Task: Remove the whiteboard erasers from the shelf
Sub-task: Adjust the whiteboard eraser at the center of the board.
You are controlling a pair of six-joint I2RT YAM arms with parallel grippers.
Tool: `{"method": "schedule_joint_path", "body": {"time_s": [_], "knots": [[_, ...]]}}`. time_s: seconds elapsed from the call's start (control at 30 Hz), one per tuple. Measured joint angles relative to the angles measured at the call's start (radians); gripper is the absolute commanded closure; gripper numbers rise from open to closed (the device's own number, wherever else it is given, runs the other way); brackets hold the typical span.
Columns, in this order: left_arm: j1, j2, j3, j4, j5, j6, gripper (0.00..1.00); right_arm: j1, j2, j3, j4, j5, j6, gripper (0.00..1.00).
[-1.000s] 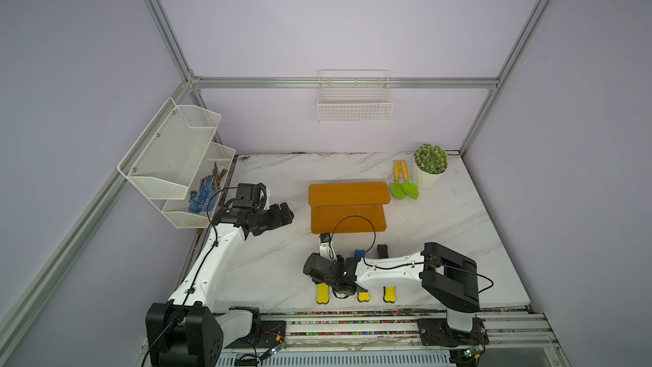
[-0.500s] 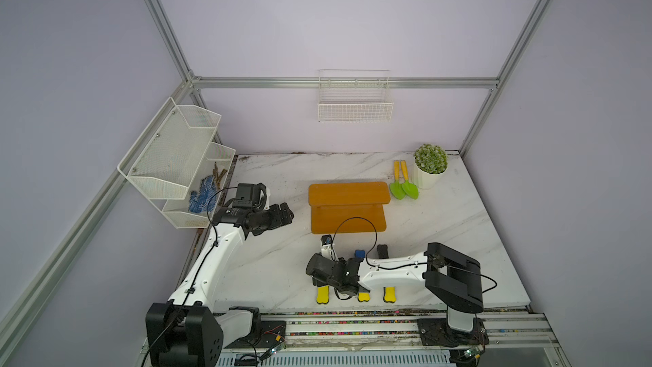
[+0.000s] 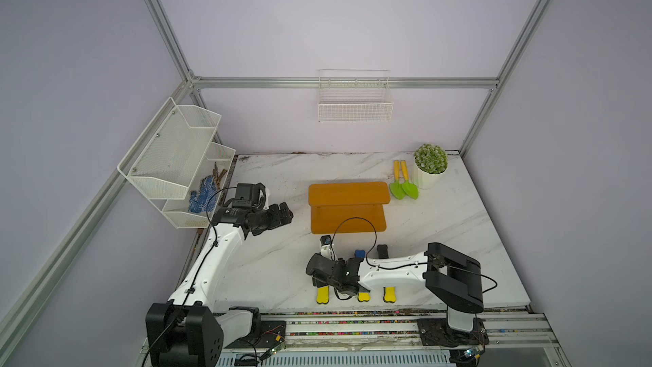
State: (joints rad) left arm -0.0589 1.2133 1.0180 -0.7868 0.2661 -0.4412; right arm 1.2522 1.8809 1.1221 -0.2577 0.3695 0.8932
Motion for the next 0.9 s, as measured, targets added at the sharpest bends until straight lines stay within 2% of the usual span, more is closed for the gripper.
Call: {"method": "schedule_joint_path", "body": {"time_s": [0.9], "knots": [[0.0,0.0,0.0,0.0,0.0,0.0,0.06,0.013,-0.006,0.0,0.003,0.0,-0.009,0.33]]}}
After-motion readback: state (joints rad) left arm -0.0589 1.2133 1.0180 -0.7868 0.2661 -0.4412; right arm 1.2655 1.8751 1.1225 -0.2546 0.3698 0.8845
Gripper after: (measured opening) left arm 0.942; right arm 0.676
